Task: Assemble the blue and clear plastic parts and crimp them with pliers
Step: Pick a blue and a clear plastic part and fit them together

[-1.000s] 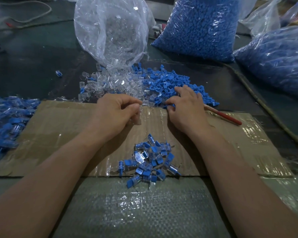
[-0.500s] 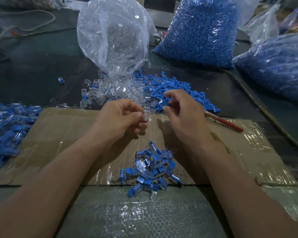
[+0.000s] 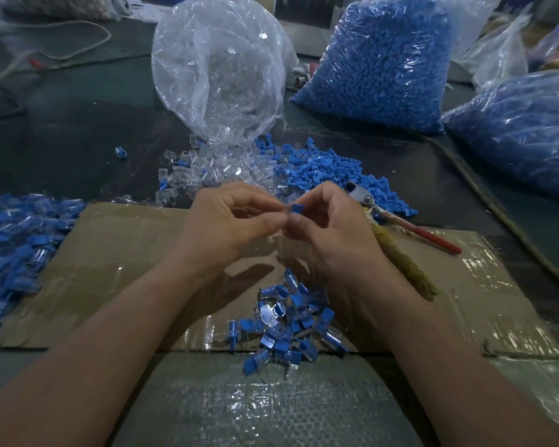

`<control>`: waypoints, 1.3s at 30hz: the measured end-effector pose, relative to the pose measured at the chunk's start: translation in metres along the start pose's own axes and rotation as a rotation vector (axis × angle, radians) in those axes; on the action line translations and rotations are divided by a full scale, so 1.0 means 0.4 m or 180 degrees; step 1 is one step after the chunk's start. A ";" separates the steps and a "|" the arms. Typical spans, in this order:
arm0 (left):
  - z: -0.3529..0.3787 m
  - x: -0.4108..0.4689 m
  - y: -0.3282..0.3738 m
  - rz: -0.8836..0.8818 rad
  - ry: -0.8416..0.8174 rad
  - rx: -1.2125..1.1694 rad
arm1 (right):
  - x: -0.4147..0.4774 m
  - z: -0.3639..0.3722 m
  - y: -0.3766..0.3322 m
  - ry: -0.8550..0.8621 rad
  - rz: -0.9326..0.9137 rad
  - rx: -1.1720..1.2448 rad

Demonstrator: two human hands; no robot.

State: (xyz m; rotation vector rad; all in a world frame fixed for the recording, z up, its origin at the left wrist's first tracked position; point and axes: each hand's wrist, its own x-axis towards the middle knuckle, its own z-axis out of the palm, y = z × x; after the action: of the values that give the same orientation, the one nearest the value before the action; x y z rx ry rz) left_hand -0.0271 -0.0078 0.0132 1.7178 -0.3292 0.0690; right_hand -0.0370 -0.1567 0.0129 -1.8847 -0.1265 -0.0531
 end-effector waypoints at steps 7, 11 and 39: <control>0.002 0.000 0.000 -0.1193 -0.0154 -0.1063 | -0.005 0.002 0.000 0.0049 -0.0413 -0.0639; -0.005 0.001 0.006 -0.1402 -0.0238 -0.1288 | -0.007 0.003 -0.003 -0.0044 -0.0433 -0.0557; 0.001 -0.001 0.005 -0.0463 -0.0050 -0.0383 | -0.013 0.002 -0.002 0.0159 -0.0627 -0.1461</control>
State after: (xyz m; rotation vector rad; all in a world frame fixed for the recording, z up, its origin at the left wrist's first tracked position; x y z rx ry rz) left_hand -0.0280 -0.0085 0.0148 1.6188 -0.2147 -0.0695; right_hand -0.0424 -0.1562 0.0129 -2.3207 -0.2847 -0.2842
